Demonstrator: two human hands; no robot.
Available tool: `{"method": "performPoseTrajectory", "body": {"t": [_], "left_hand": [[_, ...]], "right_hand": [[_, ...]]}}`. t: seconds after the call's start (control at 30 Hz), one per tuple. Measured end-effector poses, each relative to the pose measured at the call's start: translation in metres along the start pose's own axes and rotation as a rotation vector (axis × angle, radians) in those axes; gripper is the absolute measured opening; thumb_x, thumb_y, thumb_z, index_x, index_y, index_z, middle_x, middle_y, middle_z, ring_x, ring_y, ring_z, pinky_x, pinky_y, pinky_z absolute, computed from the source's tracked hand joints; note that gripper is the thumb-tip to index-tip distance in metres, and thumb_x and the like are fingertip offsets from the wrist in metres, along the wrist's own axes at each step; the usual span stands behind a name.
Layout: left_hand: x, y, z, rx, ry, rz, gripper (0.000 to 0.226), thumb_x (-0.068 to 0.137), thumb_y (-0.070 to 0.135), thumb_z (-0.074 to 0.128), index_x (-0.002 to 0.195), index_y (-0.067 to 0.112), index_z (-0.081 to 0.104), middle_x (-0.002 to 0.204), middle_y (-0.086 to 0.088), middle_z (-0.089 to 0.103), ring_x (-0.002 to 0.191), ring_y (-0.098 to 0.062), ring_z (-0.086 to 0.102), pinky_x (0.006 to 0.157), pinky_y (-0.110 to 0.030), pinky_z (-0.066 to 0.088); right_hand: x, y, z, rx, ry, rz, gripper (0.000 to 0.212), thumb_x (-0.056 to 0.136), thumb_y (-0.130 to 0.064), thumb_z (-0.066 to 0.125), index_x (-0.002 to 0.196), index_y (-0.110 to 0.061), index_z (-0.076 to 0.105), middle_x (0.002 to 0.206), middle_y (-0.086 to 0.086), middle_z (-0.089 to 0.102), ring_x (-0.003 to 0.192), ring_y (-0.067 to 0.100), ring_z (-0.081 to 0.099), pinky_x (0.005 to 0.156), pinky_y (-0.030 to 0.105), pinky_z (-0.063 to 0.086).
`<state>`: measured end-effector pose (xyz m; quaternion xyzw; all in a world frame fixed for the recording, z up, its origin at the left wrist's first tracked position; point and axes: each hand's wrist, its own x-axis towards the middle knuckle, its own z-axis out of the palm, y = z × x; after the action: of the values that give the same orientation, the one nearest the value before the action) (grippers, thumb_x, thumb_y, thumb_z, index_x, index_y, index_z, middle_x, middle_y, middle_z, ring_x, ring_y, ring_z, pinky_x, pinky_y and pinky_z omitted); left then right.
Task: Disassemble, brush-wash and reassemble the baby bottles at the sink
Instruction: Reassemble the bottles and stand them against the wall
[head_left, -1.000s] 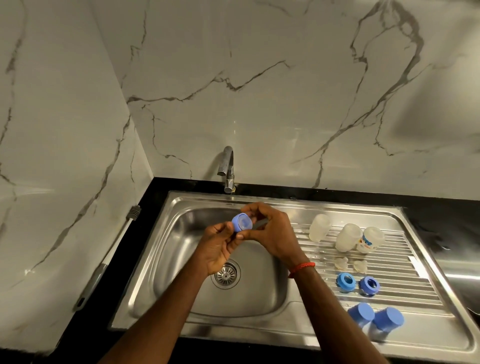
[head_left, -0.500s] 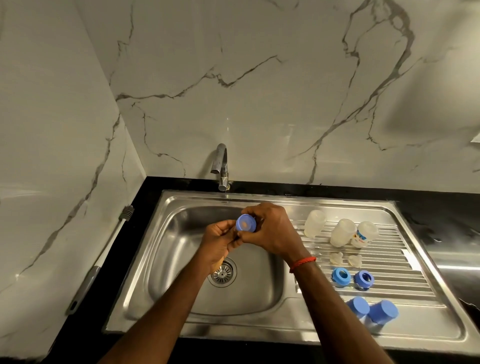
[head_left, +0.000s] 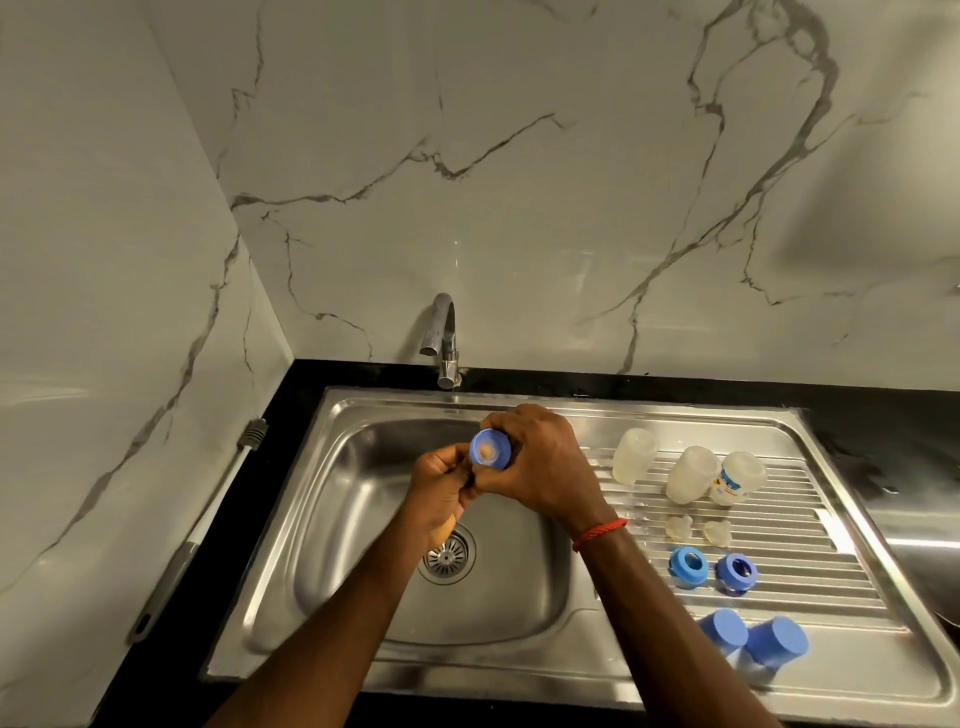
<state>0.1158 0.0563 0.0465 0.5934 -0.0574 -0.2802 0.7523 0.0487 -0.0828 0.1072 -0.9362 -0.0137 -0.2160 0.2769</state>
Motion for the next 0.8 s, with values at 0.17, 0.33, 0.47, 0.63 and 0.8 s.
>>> {"method": "performPoseTrajectory", "body": {"t": [0.17, 0.33, 0.47, 0.63, 0.8], "left_hand": [[-0.005, 0.002, -0.005, -0.148, -0.04, -0.104, 0.018, 0.103, 0.011, 0.051, 0.111, 0.01, 0.067, 0.102, -0.014, 0.073, 0.084, -0.021, 0.071, 0.069, -0.031, 0.057], [-0.004, -0.001, -0.007, -0.221, -0.111, -0.199, 0.045, 0.103, 0.047, 0.038, 0.13, 0.018, 0.061, 0.122, -0.011, 0.07, 0.107, -0.026, 0.067, 0.087, -0.039, 0.052], [-0.002, -0.002, 0.0, -0.296, -0.128, -0.213, 0.04, 0.1, 0.038, 0.047, 0.127, 0.012, 0.061, 0.119, -0.016, 0.07, 0.099, -0.025, 0.07, 0.08, -0.036, 0.056], [0.006, -0.008, 0.007, -0.331, -0.07, -0.189, 0.021, 0.103, 0.018, 0.047, 0.112, 0.011, 0.064, 0.103, -0.012, 0.074, 0.084, -0.019, 0.072, 0.075, -0.032, 0.057], [0.022, -0.01, 0.011, -0.368, -0.037, -0.177, 0.021, 0.102, 0.013, 0.051, 0.117, 0.008, 0.065, 0.11, -0.015, 0.073, 0.091, -0.021, 0.071, 0.076, -0.031, 0.058]], "right_hand": [[0.006, 0.007, 0.002, 0.036, -0.051, 0.061, 0.049, 0.072, -0.042, 0.086, 0.109, -0.015, 0.07, 0.095, 0.003, 0.067, 0.084, 0.012, 0.055, 0.077, 0.028, 0.053], [0.003, 0.014, 0.008, 0.059, -0.081, 0.069, 0.042, 0.074, -0.042, 0.084, 0.105, -0.018, 0.07, 0.091, 0.001, 0.069, 0.081, 0.012, 0.06, 0.077, 0.034, 0.056], [-0.003, 0.019, 0.009, 0.076, -0.075, 0.063, 0.037, 0.076, -0.035, 0.084, 0.105, -0.015, 0.071, 0.09, 0.003, 0.07, 0.081, 0.014, 0.062, 0.077, 0.035, 0.057], [-0.005, 0.028, 0.003, 0.062, -0.06, 0.045, 0.045, 0.075, -0.029, 0.086, 0.113, -0.011, 0.07, 0.097, 0.008, 0.072, 0.088, 0.015, 0.061, 0.081, 0.022, 0.046], [-0.001, 0.046, -0.002, 0.032, -0.083, 0.067, 0.051, 0.074, -0.035, 0.087, 0.117, -0.013, 0.07, 0.102, 0.006, 0.073, 0.093, 0.017, 0.063, 0.083, 0.021, 0.04]]}}
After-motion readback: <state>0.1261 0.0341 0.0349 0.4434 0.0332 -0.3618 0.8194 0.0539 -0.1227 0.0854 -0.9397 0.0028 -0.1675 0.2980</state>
